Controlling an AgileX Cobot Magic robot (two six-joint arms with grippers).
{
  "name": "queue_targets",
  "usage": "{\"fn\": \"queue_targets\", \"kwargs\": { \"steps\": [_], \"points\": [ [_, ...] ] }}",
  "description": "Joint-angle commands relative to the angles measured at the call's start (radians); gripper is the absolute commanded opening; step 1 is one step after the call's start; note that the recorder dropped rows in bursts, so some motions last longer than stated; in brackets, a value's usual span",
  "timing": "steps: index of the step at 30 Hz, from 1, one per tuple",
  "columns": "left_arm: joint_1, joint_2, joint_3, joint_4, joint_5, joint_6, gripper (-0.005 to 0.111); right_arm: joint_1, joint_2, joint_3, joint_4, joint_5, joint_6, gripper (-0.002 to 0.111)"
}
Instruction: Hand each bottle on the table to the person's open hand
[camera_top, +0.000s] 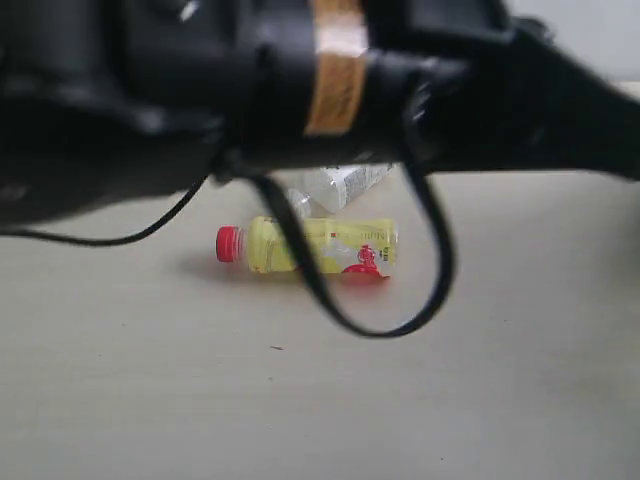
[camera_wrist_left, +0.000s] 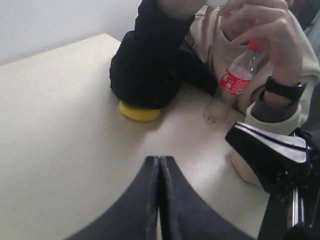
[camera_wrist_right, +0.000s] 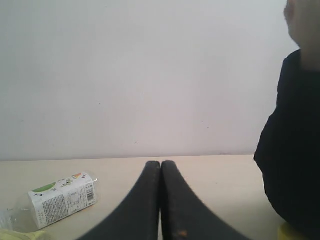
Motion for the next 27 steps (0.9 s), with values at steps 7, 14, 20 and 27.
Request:
{"fn": "queue_targets", "kwargs": {
  "steps": [7,14,20,27],
  "points": [
    [0.148,-0.160,0.476,-0.117,-0.368,-0.184,0.001,-0.005,-0.006,0.005,0.001,-0.014,-0.003,0.000],
    [0.153,-0.128,0.537,-0.110,-0.598,0.008,0.001,-0.005,-0.006,0.005,0.001,-0.014,-0.003,0.000],
    [0.153,-0.104,0.537,-0.105,-0.643,0.005,0.001,-0.005,-0.006,0.005,0.001,-0.014,-0.003,0.000],
    [0.153,-0.104,0.535,-0.087,-0.643,0.004,0.001,-0.005,-0.006,0.005,0.001,-0.014,-0.003,0.000]
  ]
}}
